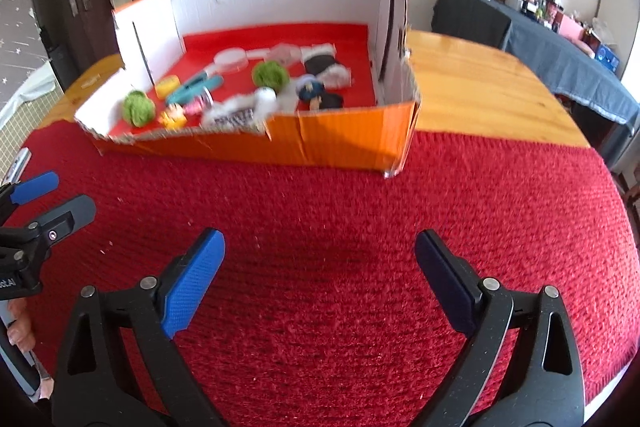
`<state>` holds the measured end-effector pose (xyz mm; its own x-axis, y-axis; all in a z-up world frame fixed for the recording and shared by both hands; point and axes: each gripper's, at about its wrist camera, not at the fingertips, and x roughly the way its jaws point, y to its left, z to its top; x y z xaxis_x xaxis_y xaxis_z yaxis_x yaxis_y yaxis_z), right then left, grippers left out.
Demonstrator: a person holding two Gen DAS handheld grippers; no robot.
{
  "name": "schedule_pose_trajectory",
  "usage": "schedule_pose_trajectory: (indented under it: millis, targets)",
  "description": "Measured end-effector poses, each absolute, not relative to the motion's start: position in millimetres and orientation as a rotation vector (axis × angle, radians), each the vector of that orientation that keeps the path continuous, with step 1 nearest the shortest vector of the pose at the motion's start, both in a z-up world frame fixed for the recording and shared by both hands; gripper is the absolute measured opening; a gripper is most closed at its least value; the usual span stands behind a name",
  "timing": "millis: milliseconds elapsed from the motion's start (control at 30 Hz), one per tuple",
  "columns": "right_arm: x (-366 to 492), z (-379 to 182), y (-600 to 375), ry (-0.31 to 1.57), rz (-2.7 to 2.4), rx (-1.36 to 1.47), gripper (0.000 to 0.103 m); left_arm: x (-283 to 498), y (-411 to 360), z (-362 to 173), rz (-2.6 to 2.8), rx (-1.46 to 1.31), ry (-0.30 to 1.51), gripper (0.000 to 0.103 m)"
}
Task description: Organize objects
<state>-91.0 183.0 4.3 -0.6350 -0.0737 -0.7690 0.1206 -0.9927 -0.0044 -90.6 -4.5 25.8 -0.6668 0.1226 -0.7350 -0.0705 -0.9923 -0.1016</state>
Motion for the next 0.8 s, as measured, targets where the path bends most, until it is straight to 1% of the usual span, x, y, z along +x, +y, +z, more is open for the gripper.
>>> schedule_pose_trajectory:
  millis: [167, 333, 533, 800]
  targets:
    - [-95, -2, 185, 0.095, -2.733, 1.364, 0.099, -96, -4, 15, 2.768, -1.291, -0.092, 0.103]
    - [-97, -5, 186, 0.092, -2.74, 1.392, 0.103, -98, -3, 12, 2.77, -1.314, -0.077, 0.103]
    - [-100, -5, 183, 0.105, -2.752, 1.408, 0.103, -101, 4, 9, 2.783, -1.347, 0.004, 0.103]
    - [-101, -5, 182, 0.108, -2.755, 1.409, 0.103, -105, 5, 10, 2.806, -1.378, -0.008, 0.103]
